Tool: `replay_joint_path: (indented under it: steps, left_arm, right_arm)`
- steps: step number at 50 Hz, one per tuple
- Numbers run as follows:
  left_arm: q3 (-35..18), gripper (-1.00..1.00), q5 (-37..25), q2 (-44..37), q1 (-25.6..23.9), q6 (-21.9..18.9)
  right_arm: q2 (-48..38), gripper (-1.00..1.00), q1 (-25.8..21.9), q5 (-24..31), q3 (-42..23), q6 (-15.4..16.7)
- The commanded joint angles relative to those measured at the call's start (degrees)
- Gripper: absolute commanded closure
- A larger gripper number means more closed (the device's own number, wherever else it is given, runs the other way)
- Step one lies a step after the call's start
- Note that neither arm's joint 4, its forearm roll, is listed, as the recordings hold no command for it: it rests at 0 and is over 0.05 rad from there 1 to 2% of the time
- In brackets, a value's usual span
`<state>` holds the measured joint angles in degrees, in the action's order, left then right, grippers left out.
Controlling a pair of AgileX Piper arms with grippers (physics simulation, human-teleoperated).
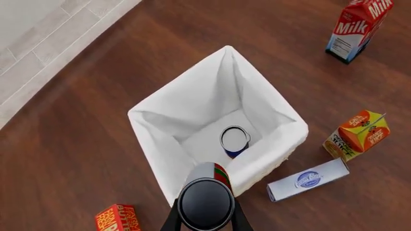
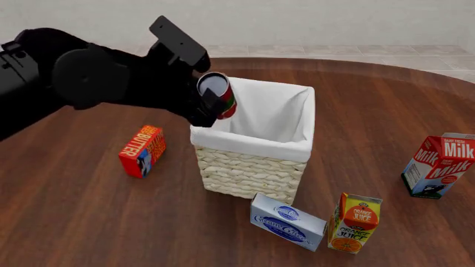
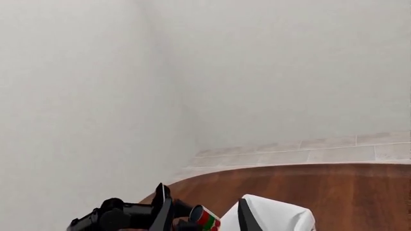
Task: Pick up the alphabet soup and the tomato sauce, and put them in the basket.
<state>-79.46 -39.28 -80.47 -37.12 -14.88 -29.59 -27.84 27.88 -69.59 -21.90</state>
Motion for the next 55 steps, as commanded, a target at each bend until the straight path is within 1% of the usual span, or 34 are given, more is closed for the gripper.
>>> replay_joint_path:
  steps: [1,8,11,12,14,19,25,36,44,55]
  left_arm:
    - [-3.07,1.0,0.3,-2.52,0.73,-1.05]
    - [-4.11,1.0,0.83,-4.68,1.54,-1.4]
    - [-4.52,1.0,0.82,-5.26,1.69,-1.43]
    - [-4.87,1.0,0.89,-5.83,1.91,-1.7]
    - [-5.22,1.0,0.92,-6.42,2.08,-1.97]
    - [-6.19,1.0,1.02,-7.91,2.48,-2.28]
    - [-7.15,1.0,1.33,-9.79,3.16,-2.22]
    - [-9.78,1.0,1.3,-13.05,4.31,-2.84]
    - [-11.75,1.0,1.27,-15.59,4.88,-3.12]
    - [-13.82,1.0,1.17,-18.3,4.97,-3.18]
  right_arm:
    - [0.11,-1.0,0.19,-0.26,0.51,-0.07]
    - [3.05,-1.0,0.17,3.76,-0.68,-0.13]
    - [3.49,-1.0,0.24,4.41,-0.86,-0.16]
    - [4.5,-1.0,0.21,6.18,-1.67,-0.14]
    - [5.35,-1.0,0.14,7.83,-2.54,-0.13]
    - [6.34,-1.0,0.25,9.96,-3.63,-0.15]
    - [5.73,-1.0,0.5,9.02,-3.24,-0.14]
    - [5.81,-1.0,1.02,9.66,-3.83,-0.14]
    - [4.8,-1.0,1.56,7.42,-2.56,-0.28]
    - [5.98,-1.0,2.02,9.62,-3.57,-0.53]
